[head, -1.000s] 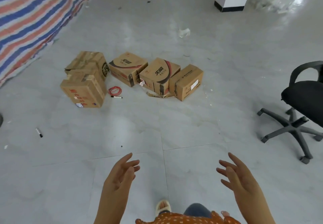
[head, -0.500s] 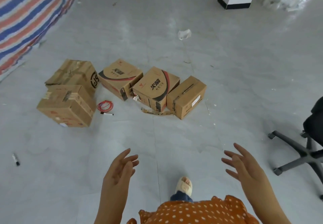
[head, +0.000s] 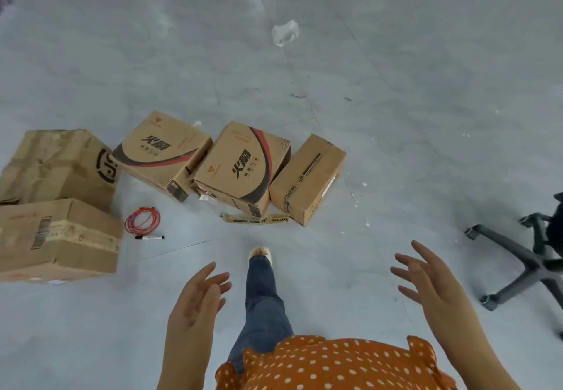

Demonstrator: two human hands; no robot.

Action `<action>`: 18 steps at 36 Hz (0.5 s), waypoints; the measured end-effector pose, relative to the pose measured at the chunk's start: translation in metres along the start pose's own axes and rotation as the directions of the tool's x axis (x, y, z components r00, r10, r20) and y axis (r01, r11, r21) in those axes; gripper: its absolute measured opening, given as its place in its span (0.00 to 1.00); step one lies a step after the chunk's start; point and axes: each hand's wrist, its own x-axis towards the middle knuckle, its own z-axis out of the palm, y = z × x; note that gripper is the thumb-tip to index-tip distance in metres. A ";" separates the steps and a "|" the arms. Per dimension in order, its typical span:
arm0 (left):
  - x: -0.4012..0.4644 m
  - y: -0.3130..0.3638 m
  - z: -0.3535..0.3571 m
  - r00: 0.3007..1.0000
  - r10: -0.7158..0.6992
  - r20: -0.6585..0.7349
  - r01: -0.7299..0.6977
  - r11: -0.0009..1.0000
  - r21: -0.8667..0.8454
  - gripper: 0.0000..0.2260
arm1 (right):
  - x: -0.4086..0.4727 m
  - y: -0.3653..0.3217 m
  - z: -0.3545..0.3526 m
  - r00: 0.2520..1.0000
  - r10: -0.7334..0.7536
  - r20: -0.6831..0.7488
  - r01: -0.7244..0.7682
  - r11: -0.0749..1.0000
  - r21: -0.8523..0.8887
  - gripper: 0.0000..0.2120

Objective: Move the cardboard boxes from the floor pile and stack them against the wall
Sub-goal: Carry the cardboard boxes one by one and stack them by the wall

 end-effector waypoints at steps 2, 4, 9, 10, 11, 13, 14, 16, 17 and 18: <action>0.044 0.015 0.000 0.999 0.006 0.043 -0.008 0.998 0.055 0.20 | 0.024 -0.014 0.014 0.998 0.028 -0.053 -0.027 1.000 0.010 0.26; 0.087 0.034 -0.002 0.997 0.010 0.074 -0.016 0.997 0.076 0.08 | 0.048 -0.030 0.026 0.993 0.062 -0.103 -0.061 0.998 0.016 0.25; 0.181 0.072 0.003 0.985 0.015 0.174 -0.035 0.993 0.115 0.10 | 0.103 -0.070 0.049 0.979 0.146 -0.142 -0.135 0.987 0.083 0.24; 0.195 0.075 0.006 0.979 0.000 0.202 -0.029 0.990 0.141 0.11 | 0.111 -0.073 0.052 0.978 0.153 -0.141 -0.143 0.987 0.078 0.31; 0.216 0.075 0.013 0.970 -0.027 0.240 -0.015 0.985 0.175 0.13 | 0.125 -0.070 0.056 0.975 0.171 -0.138 -0.165 0.985 0.056 0.36; 0.253 0.074 0.029 0.947 -0.100 0.306 0.024 0.969 0.244 0.27 | 0.149 -0.066 0.066 0.970 0.211 -0.117 -0.210 0.977 0.023 0.32; 0.278 0.065 0.039 0.937 -0.147 0.318 0.059 0.962 0.268 0.33 | 0.165 -0.060 0.073 0.967 0.240 -0.086 -0.241 0.970 0.000 0.27; 0.326 0.043 0.063 0.923 -0.215 0.320 0.100 0.936 0.338 0.30 | 0.200 -0.041 0.087 0.949 0.312 -0.039 -0.314 0.946 -0.078 0.16; 0.348 0.032 0.076 0.917 -0.235 0.324 0.100 0.918 0.383 0.24 | 0.219 -0.028 0.093 0.943 0.332 -0.013 -0.332 0.937 -0.109 0.15; 0.370 0.021 0.089 0.912 -0.245 0.328 0.092 0.903 0.420 0.20 | 0.238 -0.014 0.100 0.935 0.353 0.009 -0.349 0.928 -0.132 0.16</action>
